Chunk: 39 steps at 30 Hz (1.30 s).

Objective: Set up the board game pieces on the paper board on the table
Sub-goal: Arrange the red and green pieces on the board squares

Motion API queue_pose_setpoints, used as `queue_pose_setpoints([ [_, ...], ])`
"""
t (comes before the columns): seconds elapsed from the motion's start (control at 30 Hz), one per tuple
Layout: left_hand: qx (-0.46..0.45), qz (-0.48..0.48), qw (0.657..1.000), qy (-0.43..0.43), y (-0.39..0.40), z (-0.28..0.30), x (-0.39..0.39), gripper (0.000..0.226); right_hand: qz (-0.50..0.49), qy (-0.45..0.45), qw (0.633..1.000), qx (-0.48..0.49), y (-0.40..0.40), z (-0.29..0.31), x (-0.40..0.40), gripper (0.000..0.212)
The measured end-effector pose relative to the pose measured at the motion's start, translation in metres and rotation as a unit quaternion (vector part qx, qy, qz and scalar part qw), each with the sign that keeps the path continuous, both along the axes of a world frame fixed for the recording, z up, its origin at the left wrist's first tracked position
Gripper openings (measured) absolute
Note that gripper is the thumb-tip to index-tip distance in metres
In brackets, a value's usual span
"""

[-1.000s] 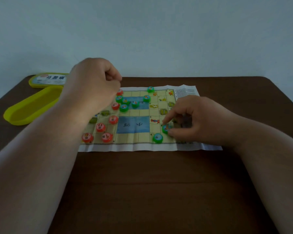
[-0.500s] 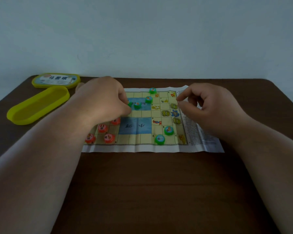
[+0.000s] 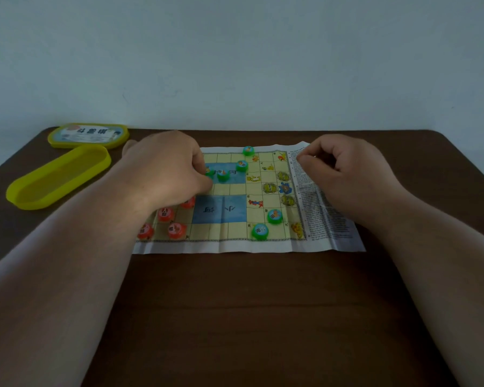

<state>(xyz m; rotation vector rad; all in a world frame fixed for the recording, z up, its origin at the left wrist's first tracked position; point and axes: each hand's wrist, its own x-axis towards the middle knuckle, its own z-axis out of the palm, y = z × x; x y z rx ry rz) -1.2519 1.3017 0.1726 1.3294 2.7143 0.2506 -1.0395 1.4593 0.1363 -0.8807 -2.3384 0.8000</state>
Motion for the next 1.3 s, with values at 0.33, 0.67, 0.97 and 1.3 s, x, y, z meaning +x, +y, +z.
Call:
queue_pose_setpoints([
  [0.33,0.072,-0.074,0.992,-0.070,0.004,-0.008,0.016,0.019,-0.001,0.004,1.000,-0.002,-0.001,0.001,0.000,0.012],
  [0.67,0.052,-0.161,0.982,-0.079,0.009,-0.020,0.035,0.022,-0.010,0.011,1.000,-0.003,-0.002,0.001,-0.002,0.011],
  [0.97,0.174,0.010,0.983,-0.053,-0.001,-0.001,-0.013,0.014,-0.031,0.033,0.999,0.010,-0.001,0.004,-0.005,0.011],
  [1.3,0.044,-0.042,0.998,-0.019,0.005,-0.009,-0.004,0.034,0.008,0.156,0.988,0.004,-0.012,0.022,-0.032,0.010],
])
